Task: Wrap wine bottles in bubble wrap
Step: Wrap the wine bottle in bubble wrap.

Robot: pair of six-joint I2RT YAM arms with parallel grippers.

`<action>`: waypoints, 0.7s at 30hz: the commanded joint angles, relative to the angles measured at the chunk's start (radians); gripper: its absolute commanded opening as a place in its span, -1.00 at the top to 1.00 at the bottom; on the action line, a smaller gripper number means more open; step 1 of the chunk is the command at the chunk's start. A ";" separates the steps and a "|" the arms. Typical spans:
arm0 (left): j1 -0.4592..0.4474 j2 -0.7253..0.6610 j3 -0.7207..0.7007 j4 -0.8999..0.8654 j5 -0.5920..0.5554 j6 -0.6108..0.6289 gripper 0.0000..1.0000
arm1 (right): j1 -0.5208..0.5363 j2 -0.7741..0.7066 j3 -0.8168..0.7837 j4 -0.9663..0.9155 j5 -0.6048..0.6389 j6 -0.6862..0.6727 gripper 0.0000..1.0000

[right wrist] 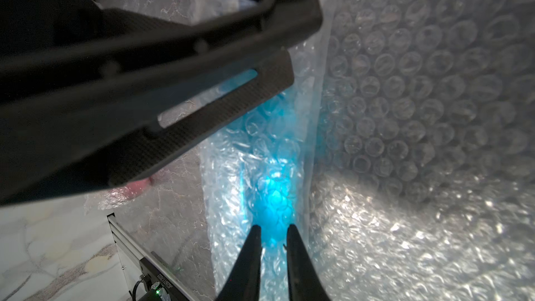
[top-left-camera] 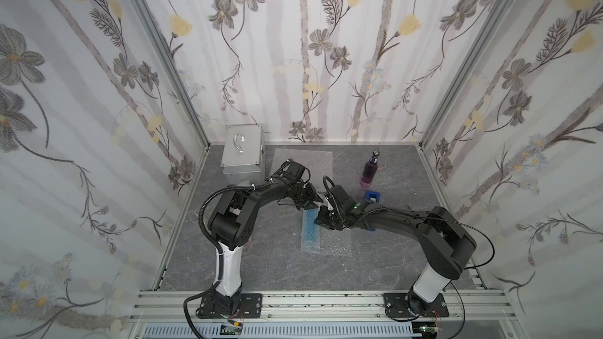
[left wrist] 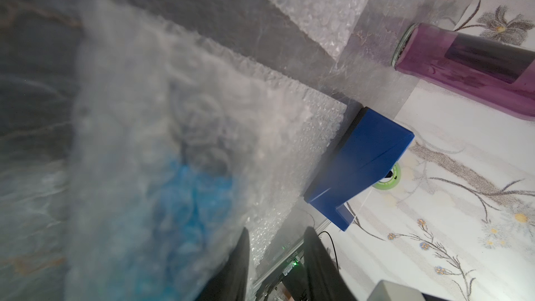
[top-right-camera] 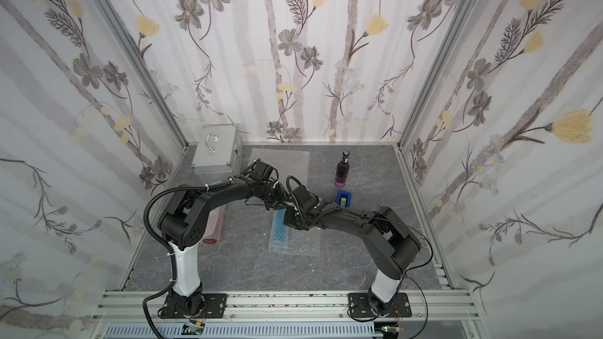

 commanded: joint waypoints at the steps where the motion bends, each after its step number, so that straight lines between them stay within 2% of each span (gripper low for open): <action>1: 0.000 -0.031 0.009 -0.015 0.011 0.014 0.14 | -0.003 0.016 -0.006 0.026 -0.008 0.010 0.62; 6: 0.006 -0.095 0.008 -0.032 0.014 0.056 -0.10 | -0.003 0.029 -0.003 0.036 -0.013 0.010 0.62; 11: 0.028 -0.167 -0.018 -0.076 -0.017 0.133 -0.24 | -0.004 0.034 -0.005 0.041 -0.014 0.007 0.62; 17: 0.052 -0.264 -0.055 -0.230 -0.179 0.348 -0.38 | -0.007 0.035 -0.006 0.044 -0.014 0.007 0.62; 21: 0.053 -0.311 -0.104 -0.262 -0.280 0.452 -0.50 | -0.007 0.036 -0.008 0.043 -0.014 0.004 0.62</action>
